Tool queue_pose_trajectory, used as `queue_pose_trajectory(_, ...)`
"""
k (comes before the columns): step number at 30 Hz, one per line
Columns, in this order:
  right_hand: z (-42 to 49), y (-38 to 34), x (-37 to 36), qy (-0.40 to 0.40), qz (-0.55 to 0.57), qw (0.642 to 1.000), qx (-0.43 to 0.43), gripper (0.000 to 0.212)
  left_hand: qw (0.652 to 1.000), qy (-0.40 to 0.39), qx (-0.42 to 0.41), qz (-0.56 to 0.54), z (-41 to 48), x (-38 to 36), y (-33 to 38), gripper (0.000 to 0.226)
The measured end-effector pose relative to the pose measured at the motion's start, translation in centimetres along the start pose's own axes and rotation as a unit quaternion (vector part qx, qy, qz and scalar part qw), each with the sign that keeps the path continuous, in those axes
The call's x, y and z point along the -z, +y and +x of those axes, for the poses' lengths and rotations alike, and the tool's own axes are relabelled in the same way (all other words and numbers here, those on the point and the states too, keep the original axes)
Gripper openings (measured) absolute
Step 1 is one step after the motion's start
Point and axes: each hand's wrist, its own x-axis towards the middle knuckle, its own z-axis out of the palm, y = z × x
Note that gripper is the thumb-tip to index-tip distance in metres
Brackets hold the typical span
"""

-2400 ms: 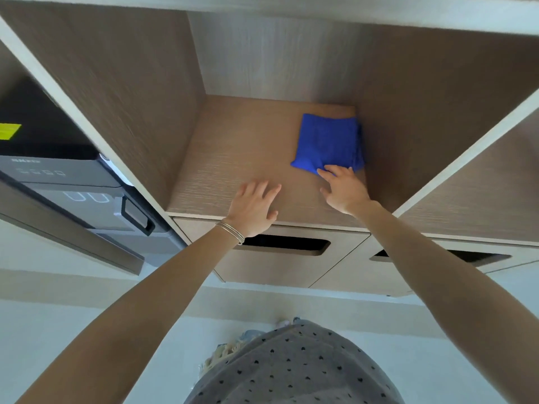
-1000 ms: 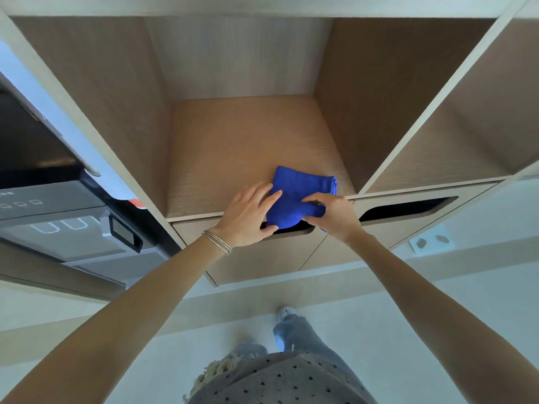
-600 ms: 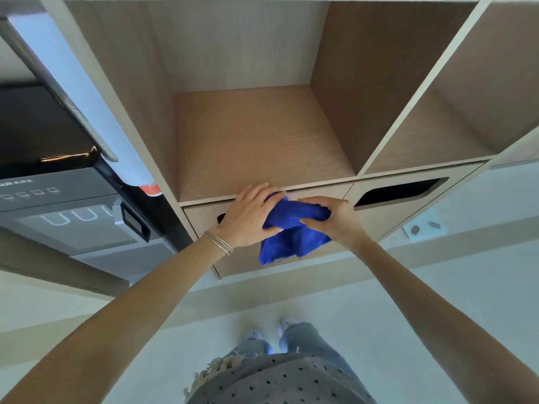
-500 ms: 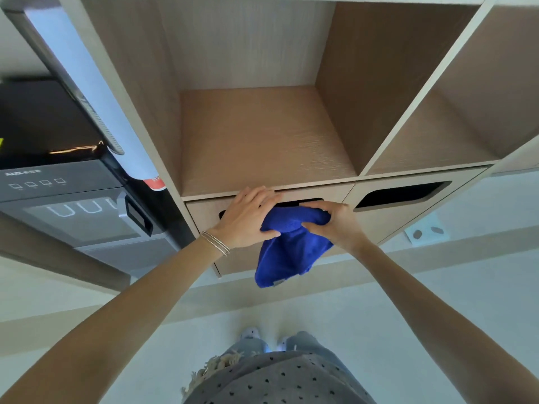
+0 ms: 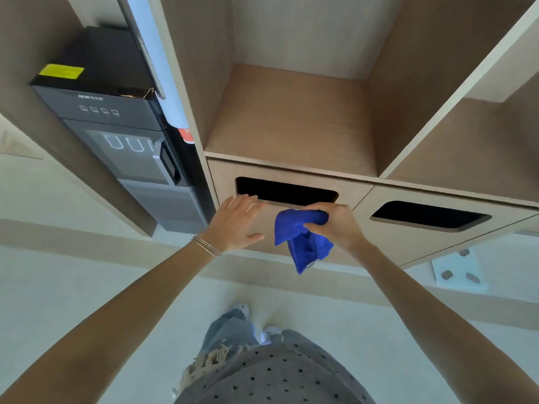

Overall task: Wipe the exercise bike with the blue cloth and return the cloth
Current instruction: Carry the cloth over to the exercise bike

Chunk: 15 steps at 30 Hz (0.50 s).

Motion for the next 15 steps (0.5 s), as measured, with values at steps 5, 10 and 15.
queue_pose_trajectory(5, -0.5, -0.2, -1.7, -0.085, 0.02, 0.994, 0.069, 0.03, 0.996, -0.009, 0.085, -0.015, -4.7, -2.0, 2.4, 0.078)
queue_pose_trajectory(10, -1.3, -1.4, -5.3, -0.179, -0.012, 0.973, 0.148, 0.033, 0.974, -0.021, 0.222, -0.042, -12.1, -4.5, 4.5, 0.076)
queue_pose_trajectory(15, -2.3, -3.9, -9.1, -0.259, -0.045, 0.942, 0.21, 0.032, 0.935, -0.036, 0.347, -0.055, -19.4, -6.0, 6.6, 0.076)
